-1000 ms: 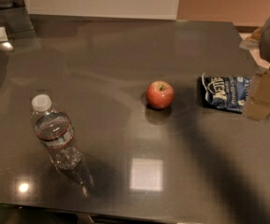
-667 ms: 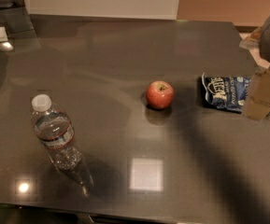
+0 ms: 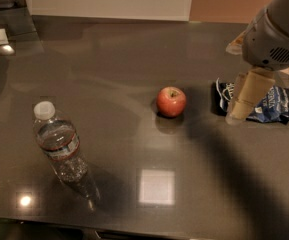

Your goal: Move apple near water bottle

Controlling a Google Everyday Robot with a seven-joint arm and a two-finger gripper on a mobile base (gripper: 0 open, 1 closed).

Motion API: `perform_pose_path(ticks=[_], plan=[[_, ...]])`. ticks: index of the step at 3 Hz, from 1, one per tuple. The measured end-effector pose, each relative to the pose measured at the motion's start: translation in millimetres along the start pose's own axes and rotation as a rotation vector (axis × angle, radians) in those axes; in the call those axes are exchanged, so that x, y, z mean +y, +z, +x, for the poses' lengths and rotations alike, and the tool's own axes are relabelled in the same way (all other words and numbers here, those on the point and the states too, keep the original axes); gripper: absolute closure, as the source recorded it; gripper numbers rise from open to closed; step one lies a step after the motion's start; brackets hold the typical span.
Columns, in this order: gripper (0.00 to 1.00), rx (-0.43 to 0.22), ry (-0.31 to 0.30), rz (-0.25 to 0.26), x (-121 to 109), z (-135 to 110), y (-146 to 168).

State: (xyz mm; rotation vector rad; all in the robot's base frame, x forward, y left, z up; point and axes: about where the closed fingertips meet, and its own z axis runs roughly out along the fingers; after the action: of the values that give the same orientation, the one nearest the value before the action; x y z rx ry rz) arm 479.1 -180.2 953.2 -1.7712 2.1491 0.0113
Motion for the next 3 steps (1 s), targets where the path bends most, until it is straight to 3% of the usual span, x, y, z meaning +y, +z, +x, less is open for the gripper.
perform_pose_path(ticks=[3], plan=[[0.00,-0.053,-0.091,-0.103,-17,-58,94]])
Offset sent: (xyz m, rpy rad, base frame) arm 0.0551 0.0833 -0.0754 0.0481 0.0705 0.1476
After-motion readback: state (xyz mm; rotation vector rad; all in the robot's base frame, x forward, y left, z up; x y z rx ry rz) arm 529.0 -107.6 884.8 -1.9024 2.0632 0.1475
